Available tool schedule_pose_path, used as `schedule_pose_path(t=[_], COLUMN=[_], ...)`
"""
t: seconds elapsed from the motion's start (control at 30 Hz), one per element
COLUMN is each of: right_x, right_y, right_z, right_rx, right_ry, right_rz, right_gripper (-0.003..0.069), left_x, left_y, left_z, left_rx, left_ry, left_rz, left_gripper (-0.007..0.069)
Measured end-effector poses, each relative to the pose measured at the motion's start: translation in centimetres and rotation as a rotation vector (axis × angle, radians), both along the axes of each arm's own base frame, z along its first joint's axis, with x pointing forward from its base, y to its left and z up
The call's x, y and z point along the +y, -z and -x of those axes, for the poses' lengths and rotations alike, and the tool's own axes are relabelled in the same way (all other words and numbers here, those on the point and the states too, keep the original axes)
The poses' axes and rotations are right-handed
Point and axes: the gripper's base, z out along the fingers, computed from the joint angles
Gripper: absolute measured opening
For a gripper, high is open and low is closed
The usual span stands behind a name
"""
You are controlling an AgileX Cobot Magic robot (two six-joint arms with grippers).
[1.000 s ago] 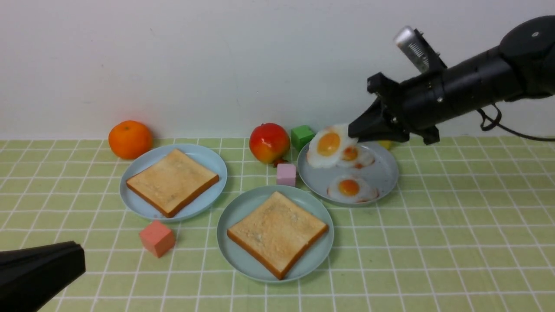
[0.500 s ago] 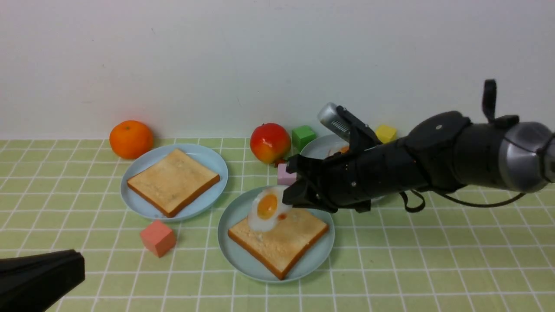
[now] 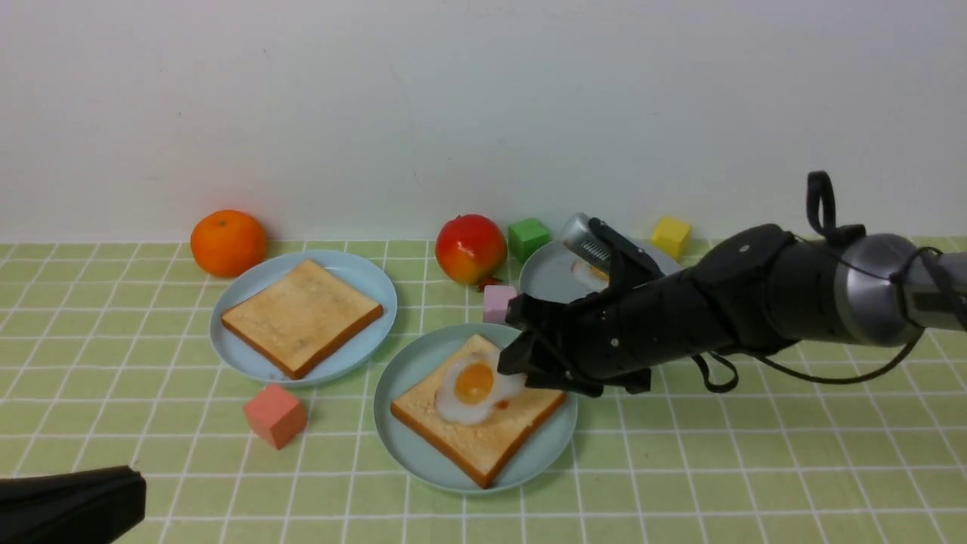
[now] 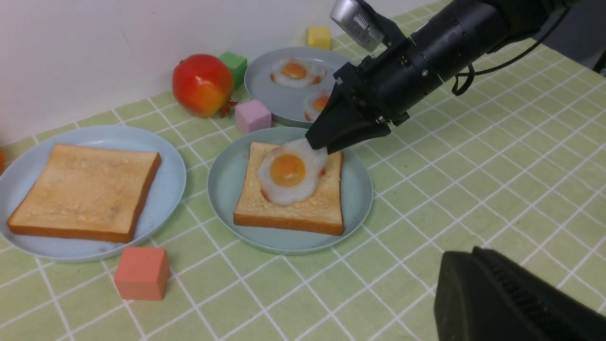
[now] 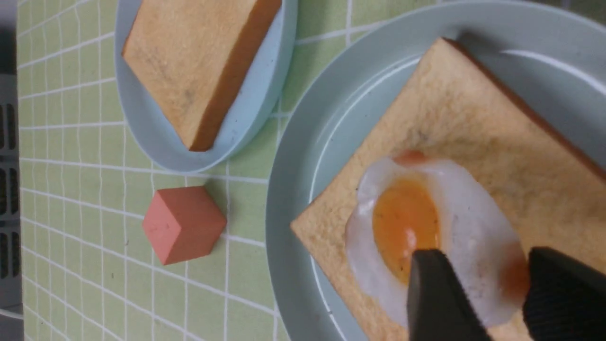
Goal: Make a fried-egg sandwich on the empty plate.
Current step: Use the right arm to place the fried egg on the slice of bread in the middle, then use the left arm to grab a slice of bread
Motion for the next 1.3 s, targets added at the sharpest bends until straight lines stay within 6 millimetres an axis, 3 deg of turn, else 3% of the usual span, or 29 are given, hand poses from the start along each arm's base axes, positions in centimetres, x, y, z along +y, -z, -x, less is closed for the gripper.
schedule_pose_path(t=[0.13, 0.23, 0.3, 0.33, 0.37, 0.4, 0.43, 0.5, 0.53, 0.6, 0.63, 0.73, 0.87, 0.93, 1.1, 1.3], right_x=[-2.4, -5.0, -6.5, -6.6, -7.8, -7.8, -8.7, -9.5, -10.3, -11.5, -11.7, -13.4, -14.5, -14.7, -14.7, -15.1], right_y=[-0.9, -3.5, -5.9, -6.1, -8.6, -8.9, -11.3, -12.9, -14.7, -16.9, -17.3, -20.1, -21.5, -21.7, -22.6, -23.5], right_z=[-0.3, 0.1, 1.1, 1.2, 2.9, 3.0, 4.8, 6.4, 8.4, 11.5, 12.2, 17.8, 23.2, 25.0, 28.9, 31.7], right_rx=[0.012, 0.01, -0.018, -0.017, -0.044, -0.055, -0.078, -0.092, -0.112, -0.139, -0.146, -0.25, -0.393, -0.461, -0.687, -0.844], right_ry=[-0.041, -0.074, -0.111, -0.11, -0.164, -0.162, -0.187, -0.206, -0.203, -0.182, -0.176, -0.11, -0.071, -0.082, -0.17, -0.23], right_rz=[0.003, 0.019, 0.076, 0.081, 0.169, 0.168, 0.24, 0.305, 0.353, 0.409, 0.419, 0.446, 0.423, 0.414, 0.383, 0.354], right_gripper=[0.044, 0.0428, 0.038, 0.0373, 0.029, 0.029, 0.0215, 0.016, 0.0094, 0.0029, 0.002, -0.0006, -0.0003, 0.0, 0.0002, 0.0003], left_x=[-0.1, -0.5, -1.3, -1.2, -2.1, -2.2, -3.0, -3.8, -4.5, -6.0, -6.2, -7.8, -7.7, -7.3, -6.4, -6.4], left_y=[0.2, 1.0, 2.0, 2.0, 2.9, 3.0, 3.7, 4.4, 4.7, 5.0, 5.0, 4.6, 4.0, 3.6, 4.8, 9.7], left_z=[0.1, -0.4, -1.3, -1.2, -2.3, -2.4, -3.5, -4.4, -5.3, -7.3, -7.5, -11.5, -17.4, -19.9, -26.7, -32.7], left_rx=[0.048, 0.161, 0.271, 0.274, 0.344, 0.35, 0.397, 0.438, 0.464, 0.503, 0.506, 0.54, 0.543, 0.531, 0.56, 0.588], left_ry=[-0.003, -0.03, -0.058, -0.06, -0.081, -0.082, -0.096, -0.104, -0.11, -0.125, -0.126, -0.184, -0.263, -0.277, -0.312, -0.283], left_rz=[0.014, 0.007, -0.04, -0.04, -0.091, -0.099, -0.148, -0.195, -0.229, -0.285, -0.288, -0.311, -0.32, -0.325, -0.337, -0.474], left_gripper=[0.0018, 0.0018, 0.0018, 0.0018, 0.0018, 0.0018, 0.0018, 0.0018, 0.0018, 0.0011, 0.0008, -0.0013, -0.0013, -0.0013, -0.0013, 0.004])
